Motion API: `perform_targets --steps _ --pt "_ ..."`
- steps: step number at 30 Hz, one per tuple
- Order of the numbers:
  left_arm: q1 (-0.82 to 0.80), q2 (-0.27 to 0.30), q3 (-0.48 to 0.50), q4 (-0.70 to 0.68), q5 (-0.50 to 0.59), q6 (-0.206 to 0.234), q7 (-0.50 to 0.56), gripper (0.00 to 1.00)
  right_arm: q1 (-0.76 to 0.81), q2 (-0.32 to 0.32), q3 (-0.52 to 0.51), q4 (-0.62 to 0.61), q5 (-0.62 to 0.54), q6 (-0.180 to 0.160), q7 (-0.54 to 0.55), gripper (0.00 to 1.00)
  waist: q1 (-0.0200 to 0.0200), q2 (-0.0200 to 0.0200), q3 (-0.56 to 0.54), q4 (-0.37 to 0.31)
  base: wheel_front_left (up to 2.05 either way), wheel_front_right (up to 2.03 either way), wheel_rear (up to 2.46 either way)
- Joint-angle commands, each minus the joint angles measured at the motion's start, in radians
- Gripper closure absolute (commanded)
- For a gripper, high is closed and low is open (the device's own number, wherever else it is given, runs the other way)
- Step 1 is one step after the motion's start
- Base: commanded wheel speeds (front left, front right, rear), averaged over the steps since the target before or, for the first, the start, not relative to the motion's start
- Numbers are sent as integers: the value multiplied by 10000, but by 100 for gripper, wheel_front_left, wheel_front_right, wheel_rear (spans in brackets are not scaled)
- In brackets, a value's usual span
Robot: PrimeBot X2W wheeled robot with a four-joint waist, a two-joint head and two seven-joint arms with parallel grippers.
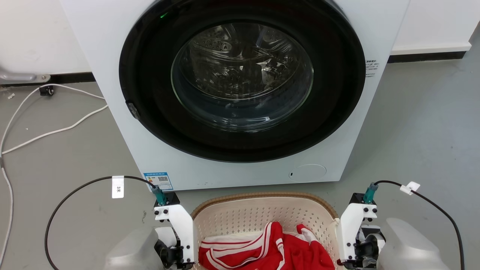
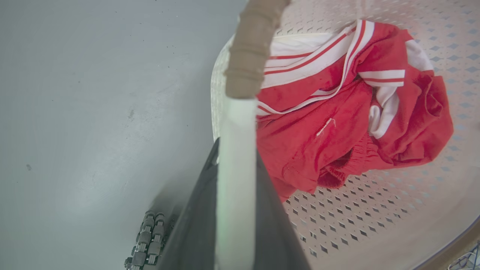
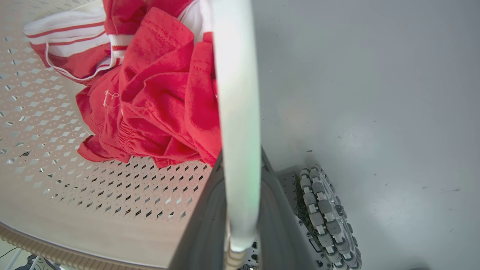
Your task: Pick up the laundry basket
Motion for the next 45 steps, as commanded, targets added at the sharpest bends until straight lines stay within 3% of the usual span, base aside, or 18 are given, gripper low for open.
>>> perform_targets --steps 1,45 --pt "-121 -315 -7 -149 -129 -161 -51 100 -129 301 -47 -103 53 113 14 100 0 0 7 2 0 0 0" --pt "-141 -268 -461 -174 -553 -160 -327 100 -63 300 -345 -103 -241 114 127 100 0 0 58 69 0 0 0"
